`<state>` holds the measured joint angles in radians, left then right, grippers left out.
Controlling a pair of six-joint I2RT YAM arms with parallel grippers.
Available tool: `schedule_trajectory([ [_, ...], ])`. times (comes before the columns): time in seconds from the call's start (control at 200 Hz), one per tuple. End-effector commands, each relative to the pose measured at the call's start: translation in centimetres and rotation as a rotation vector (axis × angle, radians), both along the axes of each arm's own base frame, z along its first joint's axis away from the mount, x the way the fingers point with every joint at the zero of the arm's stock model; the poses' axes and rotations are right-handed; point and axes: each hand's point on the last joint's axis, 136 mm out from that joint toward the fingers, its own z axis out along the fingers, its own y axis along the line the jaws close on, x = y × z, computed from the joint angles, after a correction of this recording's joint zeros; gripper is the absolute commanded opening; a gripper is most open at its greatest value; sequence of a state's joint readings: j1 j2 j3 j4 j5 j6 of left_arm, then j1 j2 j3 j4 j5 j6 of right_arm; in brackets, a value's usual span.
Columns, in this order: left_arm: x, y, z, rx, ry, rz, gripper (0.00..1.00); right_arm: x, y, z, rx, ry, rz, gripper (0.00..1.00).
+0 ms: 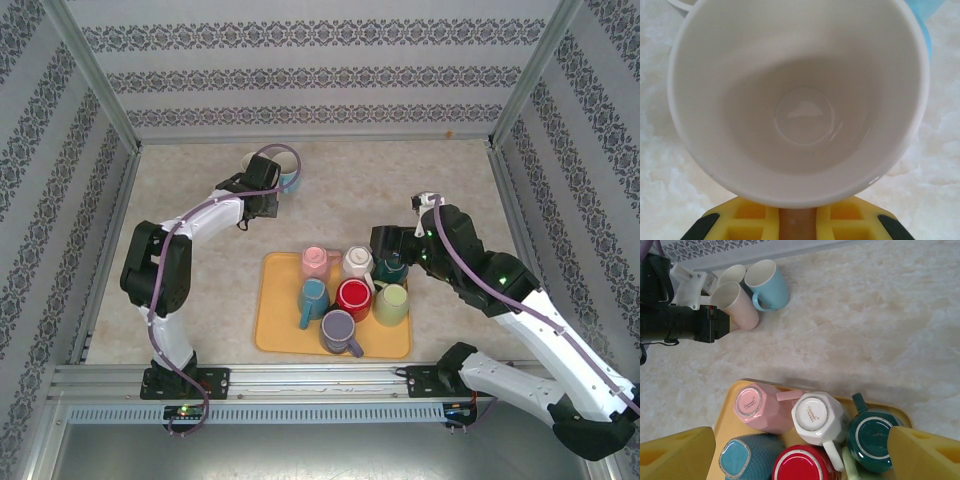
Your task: Turn the mug right side up
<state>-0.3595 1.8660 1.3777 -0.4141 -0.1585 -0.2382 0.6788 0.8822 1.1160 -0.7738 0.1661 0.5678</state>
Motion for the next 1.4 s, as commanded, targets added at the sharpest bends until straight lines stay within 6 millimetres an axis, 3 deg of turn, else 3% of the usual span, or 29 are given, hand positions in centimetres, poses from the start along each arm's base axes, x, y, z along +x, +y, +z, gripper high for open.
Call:
schedule_trajectory([
  [0.0,1.8,0.2,0.2,-0.007,-0.061,0.009,0.0,-0.1,0.5,-0.1,-0.012,-0.004,0.031,0.89],
  [0.245,2.1,0.0,-0.4,-0.01,-0.05,0.006,0.03,0.1,0.7,-0.3,-0.019,0.005,0.035,0.9],
  [0.49,2.4,-0.1,-0.9,-0.003,-0.045,0.009,0.19,0.3,0.9,-0.6,-0.023,0.012,0.038,0.9],
  [0.759,2.9,-0.1,0.0,-0.005,-0.071,0.007,0.33,0.4,1.2,-0.8,-0.02,0.016,0.049,0.92],
  [1.129,1.6,-0.2,4.4,-0.08,-0.149,0.014,0.51,0.4,1.2,-1.1,-0.059,0.016,0.064,0.98],
  [1.399,-1.0,-0.1,9.5,-0.166,-0.226,0.005,0.55,-0.4,1.2,-2.0,-0.154,0.065,0.139,0.98],
])
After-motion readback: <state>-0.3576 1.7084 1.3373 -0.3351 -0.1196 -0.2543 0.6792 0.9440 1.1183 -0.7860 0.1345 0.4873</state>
